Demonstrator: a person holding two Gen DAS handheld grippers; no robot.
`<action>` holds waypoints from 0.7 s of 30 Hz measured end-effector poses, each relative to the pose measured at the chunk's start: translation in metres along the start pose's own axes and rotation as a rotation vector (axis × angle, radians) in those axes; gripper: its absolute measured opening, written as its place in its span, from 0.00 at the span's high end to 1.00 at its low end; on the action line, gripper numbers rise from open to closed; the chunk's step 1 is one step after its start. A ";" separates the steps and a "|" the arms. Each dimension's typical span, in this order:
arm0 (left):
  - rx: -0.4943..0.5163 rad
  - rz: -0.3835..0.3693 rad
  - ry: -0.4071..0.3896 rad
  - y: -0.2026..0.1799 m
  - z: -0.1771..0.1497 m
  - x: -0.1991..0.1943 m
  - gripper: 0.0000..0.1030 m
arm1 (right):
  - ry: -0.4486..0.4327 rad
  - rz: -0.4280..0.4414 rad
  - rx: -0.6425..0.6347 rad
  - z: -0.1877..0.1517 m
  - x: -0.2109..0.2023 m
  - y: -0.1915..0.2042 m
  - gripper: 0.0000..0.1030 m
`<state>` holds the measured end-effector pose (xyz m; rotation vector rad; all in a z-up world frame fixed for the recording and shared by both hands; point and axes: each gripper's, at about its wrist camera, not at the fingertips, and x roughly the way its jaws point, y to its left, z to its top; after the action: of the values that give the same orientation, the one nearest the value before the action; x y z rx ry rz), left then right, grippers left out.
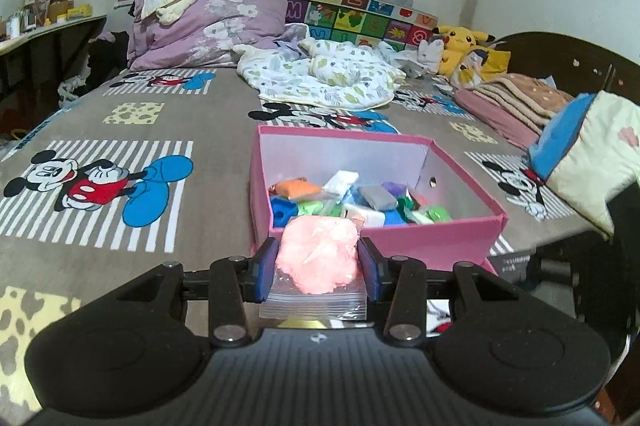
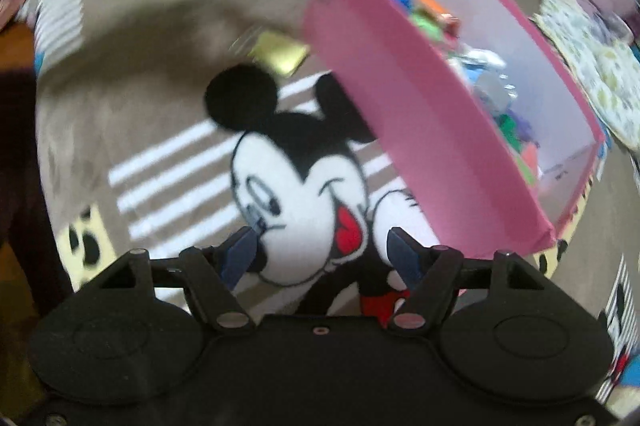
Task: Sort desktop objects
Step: 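Lift the pink packet with the left gripper over the pink box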
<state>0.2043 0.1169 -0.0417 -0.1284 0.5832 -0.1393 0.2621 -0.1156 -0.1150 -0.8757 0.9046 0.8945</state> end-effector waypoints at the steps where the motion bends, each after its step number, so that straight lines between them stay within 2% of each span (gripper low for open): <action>1: -0.006 -0.002 0.002 0.001 0.003 0.003 0.60 | 0.009 0.004 -0.020 -0.001 0.002 0.003 0.30; 5: -0.014 -0.003 0.011 0.001 0.014 0.015 0.60 | 0.022 0.024 -0.063 -0.003 0.008 0.009 0.30; 11: -0.045 -0.021 0.031 0.001 0.031 0.037 0.60 | -0.005 0.048 -0.067 0.003 0.008 0.009 0.30; 21: -0.008 -0.019 0.059 -0.017 0.054 0.074 0.60 | -0.016 0.070 -0.108 0.011 0.010 0.017 0.30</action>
<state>0.2936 0.0922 -0.0338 -0.1379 0.6411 -0.1593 0.2529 -0.0973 -0.1248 -0.9326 0.8834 1.0168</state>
